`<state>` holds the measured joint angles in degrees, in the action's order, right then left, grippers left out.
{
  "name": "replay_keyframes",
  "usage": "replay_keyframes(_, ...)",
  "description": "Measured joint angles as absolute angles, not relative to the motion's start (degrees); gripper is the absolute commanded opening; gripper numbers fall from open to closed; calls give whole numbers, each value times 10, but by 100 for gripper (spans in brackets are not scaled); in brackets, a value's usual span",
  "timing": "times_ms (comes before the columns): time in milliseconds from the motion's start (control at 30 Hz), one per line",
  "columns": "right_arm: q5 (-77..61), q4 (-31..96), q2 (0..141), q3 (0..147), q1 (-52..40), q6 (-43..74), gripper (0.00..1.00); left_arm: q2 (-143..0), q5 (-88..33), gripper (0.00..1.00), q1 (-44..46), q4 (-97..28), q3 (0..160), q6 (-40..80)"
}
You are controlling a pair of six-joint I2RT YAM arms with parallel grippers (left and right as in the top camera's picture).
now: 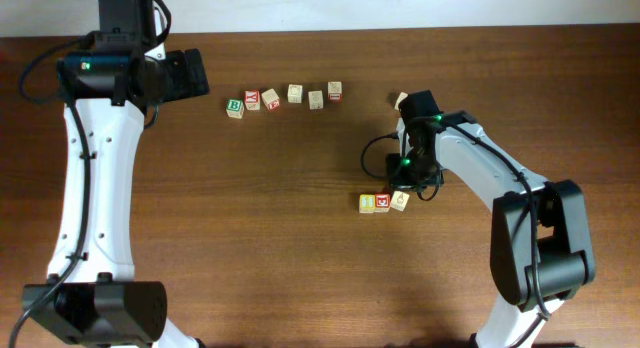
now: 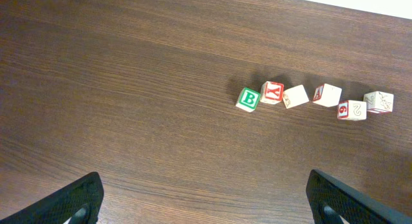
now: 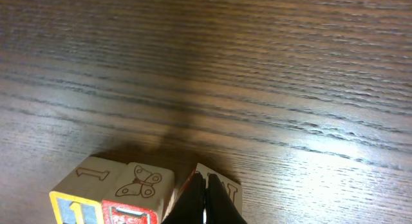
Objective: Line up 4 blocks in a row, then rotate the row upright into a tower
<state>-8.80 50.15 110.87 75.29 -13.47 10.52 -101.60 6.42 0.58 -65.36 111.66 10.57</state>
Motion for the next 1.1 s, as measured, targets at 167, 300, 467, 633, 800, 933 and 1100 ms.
replay_keyframes(167, -106, 507, 1109, 753, -135, 82, 5, -1016, 64, 99, 6, -654, 1117, 106)
replay_keyframes(300, -122, 507, 1109, 753, -135, 71, 4, -1016, 64, 99, 6, -654, 1117, 106)
replay_keyframes(467, -129, 507, 1109, 753, -139, 68, 4, -1016, 64, 99, 6, -654, 1117, 106)
replay_keyframes(633, -151, 515, 1110, 777, -142, 68, 5, -1016, 64, 99, 6, -654, 1117, 106)
replay_keyframes(800, -107, 658, 1112, 876, -100, 178, 5, -1016, 64, 99, 6, -654, 1117, 106)
replay_keyframes(933, -75, 632, 1112, 814, -92, 196, 4, -1016, 64, 99, 6, -653, 1117, 106)
replay_keyframes(1100, -72, 571, 1112, 756, -107, 177, 4, -1016, 64, 99, 6, -653, 1117, 106)
